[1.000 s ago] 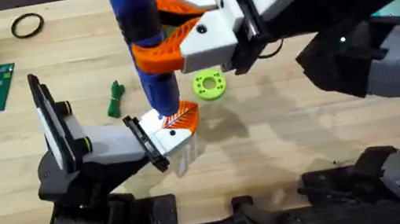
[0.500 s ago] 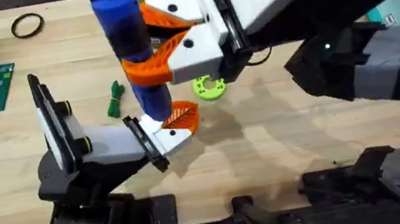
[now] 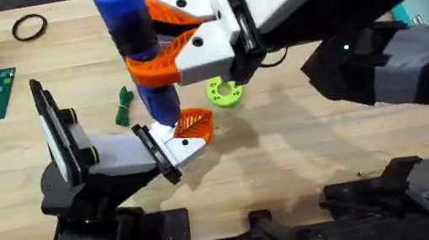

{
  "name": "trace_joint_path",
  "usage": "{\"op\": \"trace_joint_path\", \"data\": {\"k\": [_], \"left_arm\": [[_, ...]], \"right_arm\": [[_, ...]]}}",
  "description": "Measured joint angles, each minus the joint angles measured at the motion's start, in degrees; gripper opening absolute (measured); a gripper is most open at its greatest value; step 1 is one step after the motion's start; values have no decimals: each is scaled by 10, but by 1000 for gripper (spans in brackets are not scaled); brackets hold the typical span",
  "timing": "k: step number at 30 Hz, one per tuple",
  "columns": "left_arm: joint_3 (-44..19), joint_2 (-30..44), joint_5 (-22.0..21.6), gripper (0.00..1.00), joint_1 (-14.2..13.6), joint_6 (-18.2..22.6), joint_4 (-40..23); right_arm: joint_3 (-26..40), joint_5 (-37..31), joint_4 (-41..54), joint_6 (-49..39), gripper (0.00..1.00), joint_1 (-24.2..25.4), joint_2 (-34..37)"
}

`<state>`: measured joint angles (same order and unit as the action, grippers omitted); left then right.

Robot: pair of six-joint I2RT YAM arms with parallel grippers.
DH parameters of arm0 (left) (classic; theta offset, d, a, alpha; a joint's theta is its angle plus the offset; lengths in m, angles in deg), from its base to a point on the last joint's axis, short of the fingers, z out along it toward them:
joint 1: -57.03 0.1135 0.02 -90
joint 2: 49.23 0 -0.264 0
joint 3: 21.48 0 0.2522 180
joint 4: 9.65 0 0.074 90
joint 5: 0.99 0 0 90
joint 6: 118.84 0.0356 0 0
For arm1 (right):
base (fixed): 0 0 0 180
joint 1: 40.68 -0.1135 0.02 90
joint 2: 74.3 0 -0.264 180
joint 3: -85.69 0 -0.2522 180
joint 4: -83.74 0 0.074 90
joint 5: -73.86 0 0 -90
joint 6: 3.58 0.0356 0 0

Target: Pick up the gripper from the table and insert it into the empty holder that is missing its gripper. Then pick up a screw, insert it into the mounting hole, and use the screwdriver to tighten it. Finally, clean up the table by picking up the vegetable and placing it into the bucket.

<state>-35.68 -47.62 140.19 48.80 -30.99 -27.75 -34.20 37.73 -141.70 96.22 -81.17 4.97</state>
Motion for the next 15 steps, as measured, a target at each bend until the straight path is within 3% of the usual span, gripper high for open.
{"op": "trace_joint_path", "data": {"k": [15], "left_arm": [[0, 0, 0, 12, 0, 0, 0]], "right_arm": [[1, 0, 0, -2, 56, 0, 5]]}}
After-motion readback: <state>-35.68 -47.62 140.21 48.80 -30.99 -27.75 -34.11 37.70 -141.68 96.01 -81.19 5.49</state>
